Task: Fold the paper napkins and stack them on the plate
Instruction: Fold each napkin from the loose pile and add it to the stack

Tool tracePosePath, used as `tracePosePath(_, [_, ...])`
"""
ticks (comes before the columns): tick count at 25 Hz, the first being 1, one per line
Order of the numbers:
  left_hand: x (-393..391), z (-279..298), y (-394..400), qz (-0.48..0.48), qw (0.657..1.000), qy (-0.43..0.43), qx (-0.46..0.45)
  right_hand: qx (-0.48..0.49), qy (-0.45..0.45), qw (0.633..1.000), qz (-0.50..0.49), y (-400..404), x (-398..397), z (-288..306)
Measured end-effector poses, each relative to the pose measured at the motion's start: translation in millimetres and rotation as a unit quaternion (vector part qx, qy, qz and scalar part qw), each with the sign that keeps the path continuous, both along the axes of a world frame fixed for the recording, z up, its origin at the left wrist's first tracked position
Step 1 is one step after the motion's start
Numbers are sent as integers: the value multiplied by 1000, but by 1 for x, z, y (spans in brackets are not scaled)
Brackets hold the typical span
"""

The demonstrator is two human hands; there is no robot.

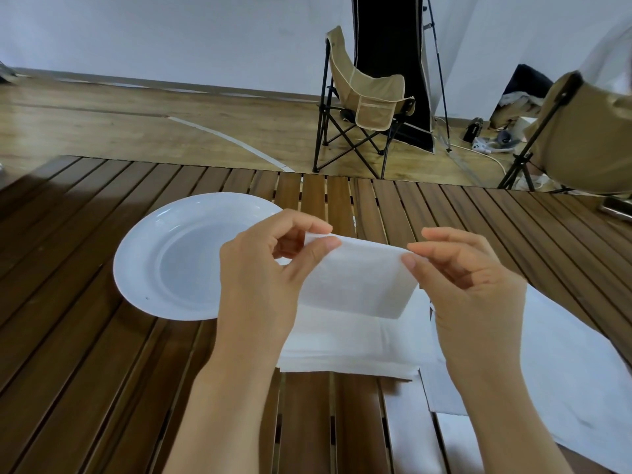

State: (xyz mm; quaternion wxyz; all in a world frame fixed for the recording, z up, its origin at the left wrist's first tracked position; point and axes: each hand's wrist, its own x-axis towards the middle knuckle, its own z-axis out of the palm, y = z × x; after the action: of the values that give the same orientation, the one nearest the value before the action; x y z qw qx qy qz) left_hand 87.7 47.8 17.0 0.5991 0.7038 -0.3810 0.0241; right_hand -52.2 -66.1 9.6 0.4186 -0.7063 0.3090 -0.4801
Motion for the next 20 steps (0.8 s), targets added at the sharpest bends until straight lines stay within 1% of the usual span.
tracePosePath(3, [2, 0, 2, -20, 1000, 2, 24, -3, 7, 1000, -8, 0, -1, 0])
tracePosePath(6, [2, -2, 1, -18, 999, -18, 48, 1, 8, 1000, -1, 0, -1, 1])
tracePosePath(9, [1, -1, 0, 4, 998, -47, 47, 6, 32, 999, 11, 2, 0, 3])
tracePosePath(11, [0, 1, 0, 27, 998, -46, 43, 12, 26, 999, 15, 4, 1, 5])
tracePosePath(14, [1, -1, -1, 52, 997, -6, 53, 75, 8, 997, 24, 5, 4, 5])
tracePosePath(17, [1, -8, -6, 94, 991, 29, 95, 190, 65, 978, 51, 4, 8, -4])
tracePosePath(18, [2, -12, -7, 108, 987, 37, 115, 215, 88, 971, 49, 5, 9, -8])
tracePosePath(20, [3, -19, -8, 116, 977, 71, 162, 219, 124, 968, 21, 7, 12, -14])
